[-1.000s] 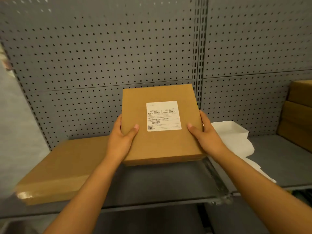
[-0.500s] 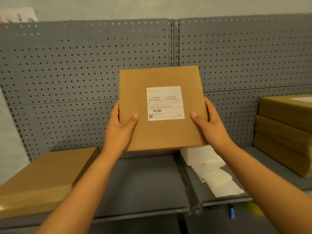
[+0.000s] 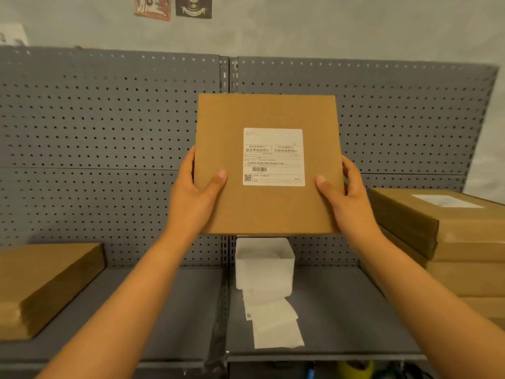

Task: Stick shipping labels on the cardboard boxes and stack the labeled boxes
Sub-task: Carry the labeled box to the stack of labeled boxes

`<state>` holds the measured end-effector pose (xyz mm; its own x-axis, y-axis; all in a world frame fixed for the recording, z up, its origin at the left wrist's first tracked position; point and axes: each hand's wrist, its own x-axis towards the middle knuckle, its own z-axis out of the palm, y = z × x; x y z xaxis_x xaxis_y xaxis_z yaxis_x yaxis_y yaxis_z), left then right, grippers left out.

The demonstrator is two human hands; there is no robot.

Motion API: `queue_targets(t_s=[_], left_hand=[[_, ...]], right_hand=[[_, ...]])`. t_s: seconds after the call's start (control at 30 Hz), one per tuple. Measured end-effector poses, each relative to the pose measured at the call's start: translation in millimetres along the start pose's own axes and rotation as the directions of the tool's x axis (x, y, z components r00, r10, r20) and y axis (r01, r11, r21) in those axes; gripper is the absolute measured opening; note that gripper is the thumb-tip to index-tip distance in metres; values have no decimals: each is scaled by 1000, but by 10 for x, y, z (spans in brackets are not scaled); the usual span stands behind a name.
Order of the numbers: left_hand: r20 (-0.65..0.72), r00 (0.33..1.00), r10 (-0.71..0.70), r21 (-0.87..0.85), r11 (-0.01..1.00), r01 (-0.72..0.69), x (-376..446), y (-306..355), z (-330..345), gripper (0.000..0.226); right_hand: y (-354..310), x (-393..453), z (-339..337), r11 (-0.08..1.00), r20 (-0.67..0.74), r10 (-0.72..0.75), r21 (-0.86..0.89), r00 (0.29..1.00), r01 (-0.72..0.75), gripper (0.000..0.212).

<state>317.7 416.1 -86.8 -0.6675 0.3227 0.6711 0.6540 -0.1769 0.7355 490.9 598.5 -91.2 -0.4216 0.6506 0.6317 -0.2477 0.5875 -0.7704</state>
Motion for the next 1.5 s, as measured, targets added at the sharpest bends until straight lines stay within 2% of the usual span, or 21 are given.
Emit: queue_targets(t_s=[0.23, 0.4, 0.6, 0.77, 0.87, 0.97, 1.07, 1.23, 1.5], left_hand=[[9, 998, 56, -52, 997, -55, 163, 458, 558, 70], [29, 999, 35, -104, 994, -32, 251, 719, 1017, 59], [101, 994, 36, -150, 989, -20, 185, 947, 1618, 56], [107, 994, 14, -176, 984, 5, 59, 1114, 2276, 56], [155, 987, -52, -196, 977, 82, -40, 1241, 2670, 53], [137, 980, -144, -206, 964, 170, -158, 1353, 3034, 63], [105, 972, -212, -229, 945, 231, -300, 1442, 3337, 49], [112, 957, -267, -221, 932, 286, -466, 1539, 3673, 44], [103, 955, -277, -151, 945, 290, -558, 1573, 3990, 38]], right_hand=[[-172, 260, -596, 999, -106, -47, -20, 993, 45, 60], [-200, 481, -1081, 996, -165, -68, -60, 984, 59, 54], [7, 704, -1767, 993, -108, -24, -118, 994, 11, 60], [200, 882, -2478, 993, -31, 42, -106, 999, -45, 62], [267, 991, -2899, 987, 19, 86, -141, 996, -83, 69], [334, 1059, -3259, 987, 39, 94, -133, 995, -88, 64], [456, 1110, -3560, 989, 5, 99, -112, 995, -98, 62], [618, 1141, -3882, 984, 1, 137, -114, 991, -136, 63], [864, 1192, -4075, 978, 37, 194, -83, 980, -190, 62]])
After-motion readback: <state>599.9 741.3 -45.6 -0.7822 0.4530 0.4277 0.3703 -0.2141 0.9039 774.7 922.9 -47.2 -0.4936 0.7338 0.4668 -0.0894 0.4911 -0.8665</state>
